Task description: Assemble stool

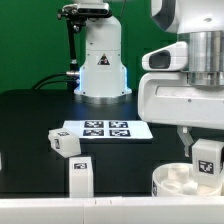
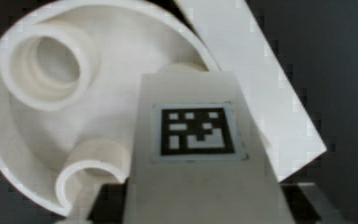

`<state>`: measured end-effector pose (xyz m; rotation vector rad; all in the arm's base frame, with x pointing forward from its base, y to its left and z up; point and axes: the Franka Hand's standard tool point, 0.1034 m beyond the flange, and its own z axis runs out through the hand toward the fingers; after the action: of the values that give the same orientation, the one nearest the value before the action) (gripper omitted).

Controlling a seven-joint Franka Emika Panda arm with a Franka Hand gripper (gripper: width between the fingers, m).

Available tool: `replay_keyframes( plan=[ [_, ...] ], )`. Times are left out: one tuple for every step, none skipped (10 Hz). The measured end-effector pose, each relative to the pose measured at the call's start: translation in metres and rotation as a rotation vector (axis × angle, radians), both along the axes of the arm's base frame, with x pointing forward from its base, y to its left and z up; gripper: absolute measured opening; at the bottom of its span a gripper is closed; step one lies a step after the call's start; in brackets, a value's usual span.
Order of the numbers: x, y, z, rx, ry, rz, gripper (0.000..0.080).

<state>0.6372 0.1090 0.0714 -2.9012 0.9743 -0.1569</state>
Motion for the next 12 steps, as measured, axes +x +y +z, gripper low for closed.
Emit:
replay_keyframes(
  plan=[
    [0.0,-0.001,0.0,0.009,0.004,-0.059,0.0334],
    [-0.001,-0.002,0.0,0.019,0.009,-0.127,0.0334],
    [-0.003,-0.004,-0.001,0.055,0.022,-0.345,0.0334],
    [-0.006,-0.005,-0.001,0.099,0.026,-0.583,0.0334],
    [-0.007,-0.001,-0.002,0.126,0.038,-0.734,0.0334],
    [-0.008,0.0,-0.002,0.151,0.049,-0.858,0.0334],
    [-0.008,0.001,-0.002,0.173,0.061,-0.977,0.0334],
    [-0.008,0.004,-0.001,0.185,0.066,-1.065,0.0334],
    [-0.008,0.006,0.0,0.198,0.07,-1.125,0.0334],
    [-0.008,0.006,0.0,0.202,0.072,-1.138,0.0334],
    [-0.008,0.007,-0.001,0.198,0.071,-1.112,0.0418],
    [-0.008,0.007,-0.001,0.193,0.068,-1.068,0.0574]
  ],
)
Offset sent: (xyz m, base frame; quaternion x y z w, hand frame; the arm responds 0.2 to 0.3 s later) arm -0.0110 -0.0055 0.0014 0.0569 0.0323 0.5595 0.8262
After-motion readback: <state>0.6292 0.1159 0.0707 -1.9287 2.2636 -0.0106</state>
